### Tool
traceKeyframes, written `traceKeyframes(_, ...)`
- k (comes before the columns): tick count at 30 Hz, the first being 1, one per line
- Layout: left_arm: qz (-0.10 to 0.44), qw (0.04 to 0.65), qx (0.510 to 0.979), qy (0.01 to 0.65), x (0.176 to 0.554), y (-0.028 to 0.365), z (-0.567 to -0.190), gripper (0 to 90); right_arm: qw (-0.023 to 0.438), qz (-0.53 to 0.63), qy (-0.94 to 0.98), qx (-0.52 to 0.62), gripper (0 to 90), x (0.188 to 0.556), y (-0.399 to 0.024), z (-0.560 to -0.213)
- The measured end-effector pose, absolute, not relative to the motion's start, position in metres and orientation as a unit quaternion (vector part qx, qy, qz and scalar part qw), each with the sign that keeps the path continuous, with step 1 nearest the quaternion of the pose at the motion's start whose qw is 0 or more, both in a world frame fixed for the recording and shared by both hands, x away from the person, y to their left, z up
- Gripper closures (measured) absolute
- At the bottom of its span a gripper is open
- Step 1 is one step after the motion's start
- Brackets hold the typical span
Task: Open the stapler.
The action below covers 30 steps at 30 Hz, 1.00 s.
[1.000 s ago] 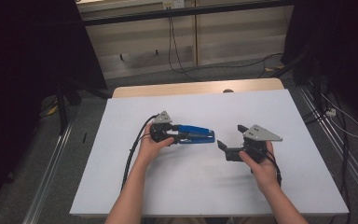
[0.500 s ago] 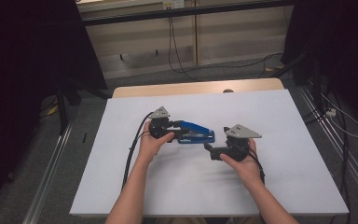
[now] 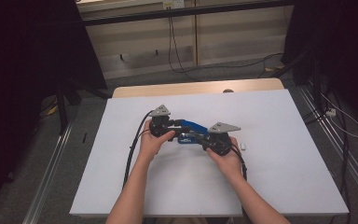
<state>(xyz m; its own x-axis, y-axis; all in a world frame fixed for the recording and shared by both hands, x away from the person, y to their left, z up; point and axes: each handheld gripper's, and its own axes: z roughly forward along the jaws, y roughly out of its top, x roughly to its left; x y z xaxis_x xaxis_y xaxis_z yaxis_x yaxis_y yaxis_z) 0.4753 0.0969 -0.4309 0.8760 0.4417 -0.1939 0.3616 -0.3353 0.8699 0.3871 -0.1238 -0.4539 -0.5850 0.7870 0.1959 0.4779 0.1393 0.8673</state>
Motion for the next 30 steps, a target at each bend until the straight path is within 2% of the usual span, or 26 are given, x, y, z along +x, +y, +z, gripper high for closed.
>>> traceKeyframes(12,0.035,0.524,0.814,0.249,0.472,0.096,-0.424,56.8,0.141,0.498,0.734,0.439,90.0,0.403,-0.107,-0.456)
traceKeyframes(14,0.035,0.526,0.813,0.247,0.471,0.095,-0.422,57.8,0.152,0.492,0.735,0.44,90.0,0.407,-0.104,-0.456)
traceKeyframes(30,0.03,0.527,0.81,0.256,0.468,0.092,-0.416,59.0,0.15,0.503,0.722,0.452,90.0,0.416,-0.094,-0.46)
